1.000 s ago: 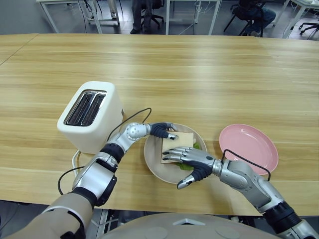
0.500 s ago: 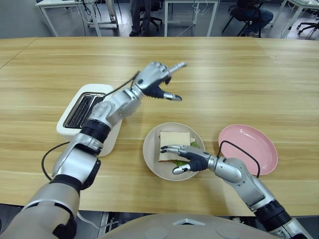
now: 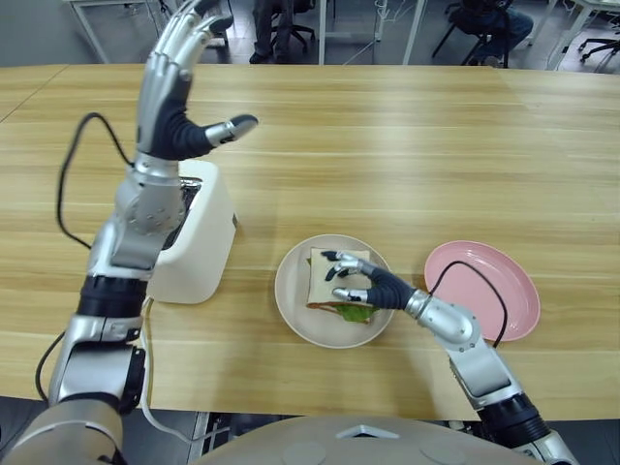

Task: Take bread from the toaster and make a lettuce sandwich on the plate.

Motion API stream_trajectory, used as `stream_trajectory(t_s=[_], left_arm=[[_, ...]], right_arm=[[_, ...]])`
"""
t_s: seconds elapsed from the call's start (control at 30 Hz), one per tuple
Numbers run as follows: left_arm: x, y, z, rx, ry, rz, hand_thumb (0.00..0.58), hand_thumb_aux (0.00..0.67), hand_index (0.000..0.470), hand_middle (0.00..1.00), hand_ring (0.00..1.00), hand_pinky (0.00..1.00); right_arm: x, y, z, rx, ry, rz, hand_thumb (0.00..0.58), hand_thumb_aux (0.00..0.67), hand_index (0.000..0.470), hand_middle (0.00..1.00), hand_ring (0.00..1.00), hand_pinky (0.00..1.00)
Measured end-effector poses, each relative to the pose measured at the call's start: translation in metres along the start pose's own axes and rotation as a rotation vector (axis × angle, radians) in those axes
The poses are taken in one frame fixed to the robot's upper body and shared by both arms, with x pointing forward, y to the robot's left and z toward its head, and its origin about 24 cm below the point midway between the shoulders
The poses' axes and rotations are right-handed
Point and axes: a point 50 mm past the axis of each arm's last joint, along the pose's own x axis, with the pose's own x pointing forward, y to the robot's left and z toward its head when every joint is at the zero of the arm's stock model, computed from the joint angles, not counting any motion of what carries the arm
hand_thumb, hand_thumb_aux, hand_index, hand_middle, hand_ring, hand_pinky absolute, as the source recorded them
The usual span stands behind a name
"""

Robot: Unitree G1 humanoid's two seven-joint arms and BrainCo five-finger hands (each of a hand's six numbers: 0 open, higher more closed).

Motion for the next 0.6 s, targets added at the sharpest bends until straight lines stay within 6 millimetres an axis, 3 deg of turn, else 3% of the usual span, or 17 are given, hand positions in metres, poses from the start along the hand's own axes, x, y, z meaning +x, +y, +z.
stream_trajectory(t_s=[0.1,0.13,0.17,0.2,0.3,0.4,0.6], left_arm=[[-0.014,0.003,0.008,-0.096,0.026,-0.042,0.580,0.670,0.460,1.00,1.00,1.00],[-0.021,0.003,0.012,-0.136,0.035,-0.063,0.580,0.670,0.460,1.00,1.00,1.00],[-0.028,0.001,0.016,-0.180,0.045,-0.096,0.580,0.670,0.460,1.00,1.00,1.00],[-0.034,0.000,0.018,-0.220,0.057,-0.132,0.580,0.670,0.460,1.00,1.00,1.00],[-0.070,-0.012,0.026,-0.361,0.109,-0.324,0.580,0.670,0.460,1.00,1.00,1.00],[-0.108,-0.024,0.035,-0.503,0.188,-0.538,0.580,0.670,0.460,1.00,1.00,1.00],[-0.167,-0.040,0.070,-0.691,0.261,-1.015,0.580,0.670,0.460,1.00,1.00,1.00]], right_arm=[[0.001,-0.004,0.011,0.071,-0.060,-0.022,0.580,0.670,0.460,0.28,0.28,0.28],[0.001,-0.004,0.015,0.092,-0.085,-0.014,0.580,0.670,0.460,0.86,0.86,0.86],[-0.001,-0.005,0.020,0.109,-0.114,-0.006,0.580,0.670,0.460,0.86,0.86,0.86],[-0.002,-0.005,0.024,0.125,-0.138,0.006,0.580,0.670,0.460,1.00,1.00,1.00],[-0.014,0.001,0.032,0.190,-0.191,0.097,0.580,0.670,0.460,1.00,1.00,1.00],[-0.032,0.011,0.028,0.262,-0.165,0.226,0.580,0.670,0.460,1.00,1.00,1.00],[-0.075,0.030,0.025,0.355,-0.086,0.537,0.580,0.670,0.460,1.00,1.00,1.00]])
